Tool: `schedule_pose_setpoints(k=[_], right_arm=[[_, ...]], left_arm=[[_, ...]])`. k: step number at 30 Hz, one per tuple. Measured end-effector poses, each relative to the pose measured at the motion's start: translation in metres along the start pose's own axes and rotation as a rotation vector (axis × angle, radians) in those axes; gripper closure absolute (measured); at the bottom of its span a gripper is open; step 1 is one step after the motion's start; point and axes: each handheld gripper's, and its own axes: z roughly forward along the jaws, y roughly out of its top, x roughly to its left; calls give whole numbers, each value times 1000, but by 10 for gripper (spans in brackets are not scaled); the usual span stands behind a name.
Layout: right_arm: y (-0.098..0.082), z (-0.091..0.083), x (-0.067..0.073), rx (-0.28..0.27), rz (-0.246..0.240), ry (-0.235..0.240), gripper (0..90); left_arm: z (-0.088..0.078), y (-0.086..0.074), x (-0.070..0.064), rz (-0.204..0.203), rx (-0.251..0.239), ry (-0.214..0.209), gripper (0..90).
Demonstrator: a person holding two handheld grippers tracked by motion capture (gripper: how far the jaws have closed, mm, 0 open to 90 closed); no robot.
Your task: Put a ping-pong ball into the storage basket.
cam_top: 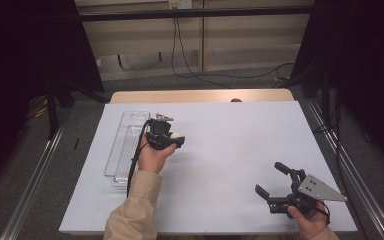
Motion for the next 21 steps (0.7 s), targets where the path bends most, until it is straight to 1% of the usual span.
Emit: schedule_pose_setpoints(k=[1, 4, 7, 10, 15, 20, 21], right_arm=[[0, 0, 0, -1, 3, -1, 27], [0, 0, 0, -1, 4, 0, 27], [0, 0, 0, -2, 2, 1, 27], [0, 0, 0, -3, 3, 0, 27], [0, 0, 0, -3, 4, 0, 27], [0, 0, 0, -5, 2, -1, 27], [0, 0, 0, -4, 2, -1, 27]], left_arm=[[0, 0, 0, -7, 0, -2, 511], [0, 0, 1, -9, -2, -6, 511], [-1, 0, 1, -9, 0, -5, 511], [-1, 0, 2, 2, 7, -5, 511], [-3, 0, 2, -3, 0, -1, 511], [-5, 0, 4, 0, 1, 1, 511], [-6, -1, 4, -5, 1, 0, 511]])
